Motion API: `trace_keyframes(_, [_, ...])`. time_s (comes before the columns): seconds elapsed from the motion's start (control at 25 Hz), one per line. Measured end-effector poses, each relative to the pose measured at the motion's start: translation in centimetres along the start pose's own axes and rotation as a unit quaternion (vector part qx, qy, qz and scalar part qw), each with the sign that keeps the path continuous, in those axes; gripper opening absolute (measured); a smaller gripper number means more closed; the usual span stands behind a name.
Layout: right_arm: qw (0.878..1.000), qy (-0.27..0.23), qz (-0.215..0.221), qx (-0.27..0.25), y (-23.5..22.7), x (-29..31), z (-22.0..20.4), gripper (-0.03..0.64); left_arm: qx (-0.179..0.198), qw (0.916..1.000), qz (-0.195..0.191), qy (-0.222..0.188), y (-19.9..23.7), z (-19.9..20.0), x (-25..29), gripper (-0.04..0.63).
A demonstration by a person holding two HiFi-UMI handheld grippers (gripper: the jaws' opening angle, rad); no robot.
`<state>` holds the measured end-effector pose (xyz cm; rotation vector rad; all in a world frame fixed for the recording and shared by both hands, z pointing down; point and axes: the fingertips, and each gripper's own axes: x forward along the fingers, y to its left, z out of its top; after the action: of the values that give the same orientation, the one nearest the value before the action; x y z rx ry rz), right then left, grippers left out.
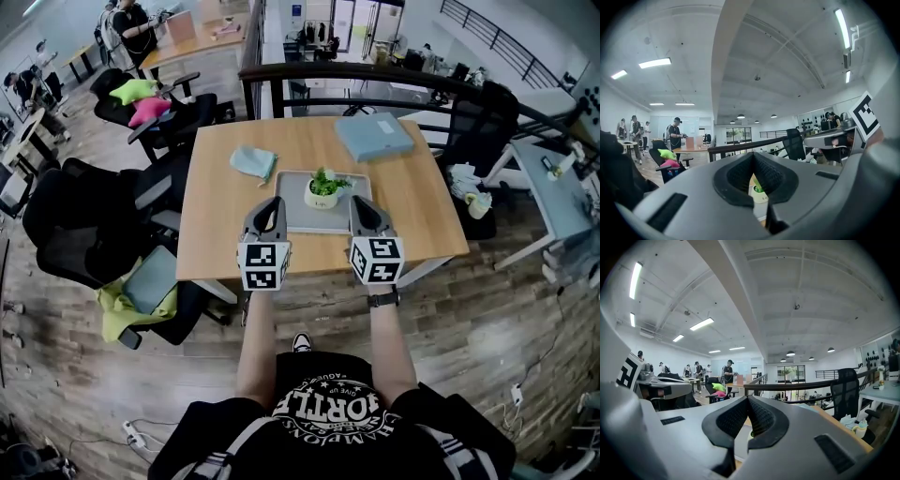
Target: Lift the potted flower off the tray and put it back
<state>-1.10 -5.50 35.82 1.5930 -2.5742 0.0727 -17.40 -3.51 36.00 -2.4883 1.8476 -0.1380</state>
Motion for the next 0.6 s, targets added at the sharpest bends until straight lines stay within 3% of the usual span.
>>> trace_keyframes(0.6, [0.999, 0.030, -0.014, 0.019, -0.6, 4.9, -3.7, 0.006, -0.006, 0.9983, -0.047, 0.034, 0.0, -4.3, 4.4, 0.017])
